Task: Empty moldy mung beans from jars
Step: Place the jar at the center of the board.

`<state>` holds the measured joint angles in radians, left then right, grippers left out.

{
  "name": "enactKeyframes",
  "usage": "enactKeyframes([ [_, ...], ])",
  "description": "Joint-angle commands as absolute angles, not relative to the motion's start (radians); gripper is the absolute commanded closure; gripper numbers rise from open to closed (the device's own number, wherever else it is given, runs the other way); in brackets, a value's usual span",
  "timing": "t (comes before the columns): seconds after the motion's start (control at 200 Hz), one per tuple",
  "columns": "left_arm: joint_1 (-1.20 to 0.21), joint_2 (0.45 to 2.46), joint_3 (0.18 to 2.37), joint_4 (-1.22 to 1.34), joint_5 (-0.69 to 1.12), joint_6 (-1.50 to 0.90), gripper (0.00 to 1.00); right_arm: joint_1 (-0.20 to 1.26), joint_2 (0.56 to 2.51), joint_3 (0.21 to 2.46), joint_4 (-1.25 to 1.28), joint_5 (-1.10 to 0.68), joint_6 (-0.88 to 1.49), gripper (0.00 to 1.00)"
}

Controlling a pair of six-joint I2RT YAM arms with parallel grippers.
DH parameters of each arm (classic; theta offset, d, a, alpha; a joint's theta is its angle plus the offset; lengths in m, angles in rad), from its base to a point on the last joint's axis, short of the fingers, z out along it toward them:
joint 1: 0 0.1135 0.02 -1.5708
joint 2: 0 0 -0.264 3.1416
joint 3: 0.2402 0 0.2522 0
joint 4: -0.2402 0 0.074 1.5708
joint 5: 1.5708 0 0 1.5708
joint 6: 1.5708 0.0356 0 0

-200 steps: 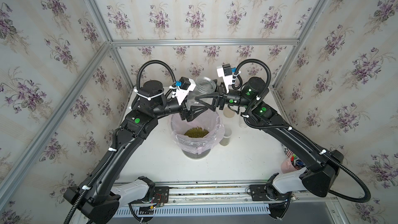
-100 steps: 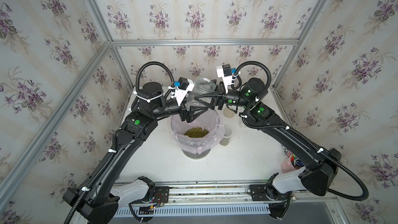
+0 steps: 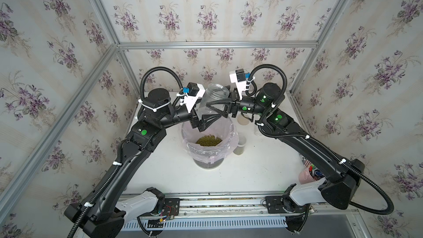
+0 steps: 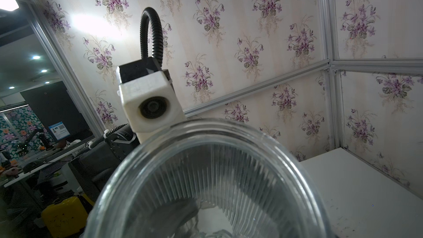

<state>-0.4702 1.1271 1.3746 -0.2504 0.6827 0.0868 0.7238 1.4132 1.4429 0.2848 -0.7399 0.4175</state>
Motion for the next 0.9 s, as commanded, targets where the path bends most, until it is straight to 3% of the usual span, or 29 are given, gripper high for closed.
enactKeyframes([
  [0.0,-0.469,1.113,1.363,-0.207,0.654,0.095,0.0,0.726,1.397,1.462,0.281,-0.693,0.378,0.54],
  [0.36,-0.469,1.019,1.293,-0.206,0.459,0.072,0.0,0.726,1.394,1.566,0.093,-0.54,0.239,0.55],
  [0.689,-0.469,0.912,1.203,-0.209,-0.068,-0.088,0.0,0.721,1.393,1.652,-0.105,-0.197,0.101,0.55],
  [0.899,-0.467,0.867,1.246,-0.339,-0.405,-0.148,0.0,0.703,1.37,1.621,-0.159,0.037,0.065,0.55],
])
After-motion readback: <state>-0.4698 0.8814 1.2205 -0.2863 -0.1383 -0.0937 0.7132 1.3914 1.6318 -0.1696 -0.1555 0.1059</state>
